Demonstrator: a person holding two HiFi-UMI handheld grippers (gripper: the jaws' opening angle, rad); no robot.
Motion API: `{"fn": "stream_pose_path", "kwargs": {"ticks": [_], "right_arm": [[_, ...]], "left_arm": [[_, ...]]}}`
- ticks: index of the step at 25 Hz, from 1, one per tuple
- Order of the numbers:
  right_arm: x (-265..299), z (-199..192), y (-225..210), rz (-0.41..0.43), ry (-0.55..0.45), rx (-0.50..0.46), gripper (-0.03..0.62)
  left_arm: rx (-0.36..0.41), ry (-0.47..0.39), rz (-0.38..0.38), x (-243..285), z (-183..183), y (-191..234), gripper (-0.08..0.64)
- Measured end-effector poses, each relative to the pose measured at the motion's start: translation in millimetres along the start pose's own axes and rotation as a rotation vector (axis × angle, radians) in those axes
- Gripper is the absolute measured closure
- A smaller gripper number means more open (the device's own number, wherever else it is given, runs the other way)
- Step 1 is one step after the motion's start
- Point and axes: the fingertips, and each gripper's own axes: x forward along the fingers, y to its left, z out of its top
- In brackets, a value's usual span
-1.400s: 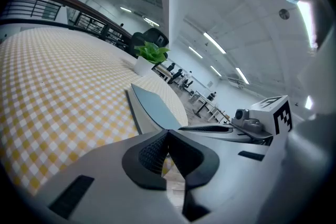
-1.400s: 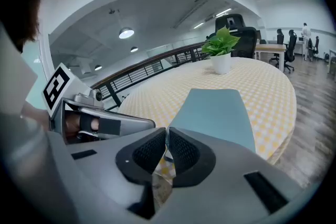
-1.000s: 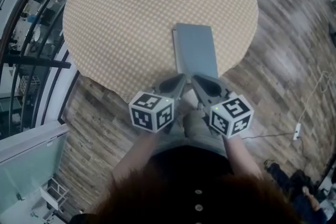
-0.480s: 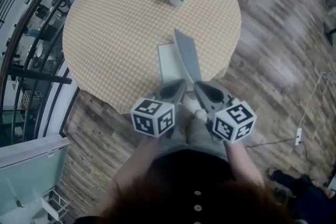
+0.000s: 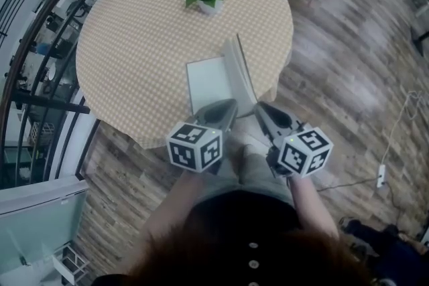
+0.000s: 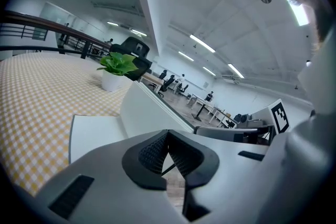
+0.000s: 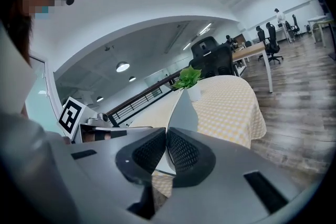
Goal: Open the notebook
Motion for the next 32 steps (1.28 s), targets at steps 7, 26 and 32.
{"fn": "stream_pose_path", "kwargs": {"ticks": [7, 26, 32], "right_arm": [[-14, -5, -38, 0.026, -0.008, 0.123, 0.560], [-20, -48, -126, -0.027, 0.037, 0.328, 0.558], [-15, -60, -140, -0.041, 0.045, 0.373, 0.553]], "left_arm": [[-0.002, 0.014, 0.020, 19, -6, -14, 0.549], [-0.060, 0.094, 0.095, 50, -47, -6, 0.549], [-0.079, 0.122, 0.110, 60, -60, -4, 0.549]]}}
